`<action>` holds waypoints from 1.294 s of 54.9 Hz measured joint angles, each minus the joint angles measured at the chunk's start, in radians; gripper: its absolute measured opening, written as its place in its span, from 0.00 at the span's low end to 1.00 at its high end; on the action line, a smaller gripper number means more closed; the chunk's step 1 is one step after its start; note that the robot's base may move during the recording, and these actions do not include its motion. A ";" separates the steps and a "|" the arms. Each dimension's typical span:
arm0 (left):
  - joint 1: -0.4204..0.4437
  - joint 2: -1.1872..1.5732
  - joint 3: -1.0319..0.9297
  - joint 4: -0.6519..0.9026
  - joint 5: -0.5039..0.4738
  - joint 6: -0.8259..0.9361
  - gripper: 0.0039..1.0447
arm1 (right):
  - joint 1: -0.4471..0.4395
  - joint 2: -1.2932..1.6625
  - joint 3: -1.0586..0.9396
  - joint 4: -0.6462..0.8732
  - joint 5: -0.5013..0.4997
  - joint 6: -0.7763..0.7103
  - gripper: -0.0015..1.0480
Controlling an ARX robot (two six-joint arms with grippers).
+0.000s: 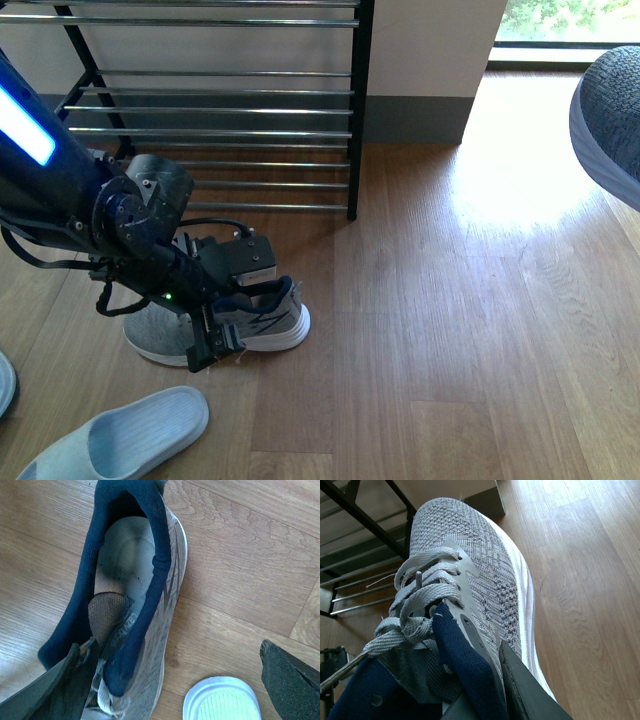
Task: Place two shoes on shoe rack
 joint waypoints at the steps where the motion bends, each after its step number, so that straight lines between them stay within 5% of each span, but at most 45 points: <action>1: -0.001 0.004 0.005 0.000 0.000 0.000 0.91 | 0.000 0.000 0.000 0.000 0.000 0.000 0.01; 21: -0.051 0.113 0.131 -0.050 0.018 -0.011 0.91 | 0.000 0.000 0.000 0.000 0.000 0.000 0.01; 41: -0.072 0.153 0.156 -0.029 -0.016 0.000 0.37 | 0.000 0.000 0.000 0.000 0.000 0.000 0.01; 52: -0.077 0.137 0.114 -0.042 -0.057 0.196 0.02 | 0.000 0.000 0.000 0.000 0.000 0.000 0.01; 71: -0.077 0.013 -0.014 -0.143 -0.149 0.723 0.01 | 0.000 0.000 0.000 0.000 0.000 0.000 0.01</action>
